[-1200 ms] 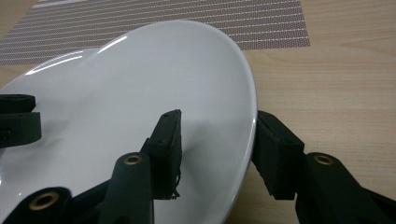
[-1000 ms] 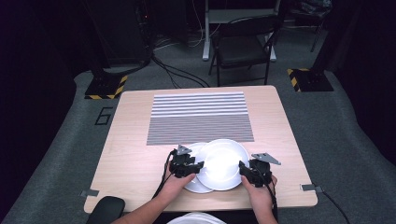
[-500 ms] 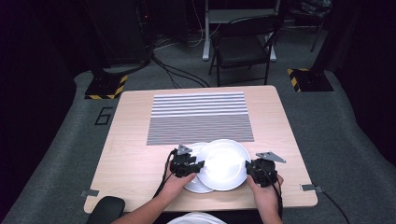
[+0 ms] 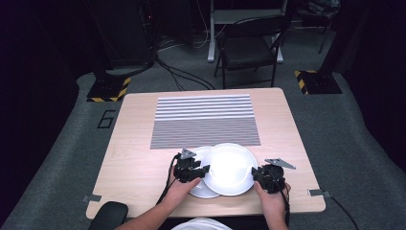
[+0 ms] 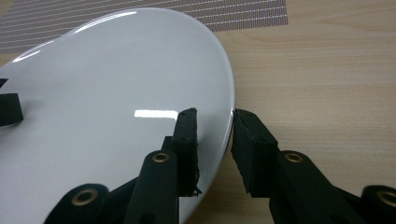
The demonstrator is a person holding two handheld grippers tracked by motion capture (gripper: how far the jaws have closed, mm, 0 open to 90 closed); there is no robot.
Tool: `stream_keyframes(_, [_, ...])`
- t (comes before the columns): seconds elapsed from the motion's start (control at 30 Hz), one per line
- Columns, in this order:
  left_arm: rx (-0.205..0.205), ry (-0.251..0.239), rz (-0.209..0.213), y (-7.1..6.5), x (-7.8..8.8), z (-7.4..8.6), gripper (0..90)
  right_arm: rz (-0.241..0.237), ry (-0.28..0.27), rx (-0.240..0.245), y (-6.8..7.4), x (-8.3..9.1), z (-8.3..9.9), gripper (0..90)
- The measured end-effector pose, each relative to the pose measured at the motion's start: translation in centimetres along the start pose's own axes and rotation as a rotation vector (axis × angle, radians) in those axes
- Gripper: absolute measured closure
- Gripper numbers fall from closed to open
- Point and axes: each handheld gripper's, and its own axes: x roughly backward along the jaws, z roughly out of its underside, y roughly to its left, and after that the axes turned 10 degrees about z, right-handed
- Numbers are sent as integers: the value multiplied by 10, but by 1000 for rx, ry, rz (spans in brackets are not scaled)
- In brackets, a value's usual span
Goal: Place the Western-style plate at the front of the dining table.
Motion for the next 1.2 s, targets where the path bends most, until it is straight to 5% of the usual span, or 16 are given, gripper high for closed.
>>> stream_keyframes(0.57, [7,4,12,-4,4,5,513,12,23,-3,13,11,17,546])
stream_keyframes(0.87, [30,11,26,-4,5,8,520,-62,50,-70,17,19,32,505])
stream_keyframes(1.2, [51,10,-2,-6,6,9,517,-44,40,-79,23,15,29,498])
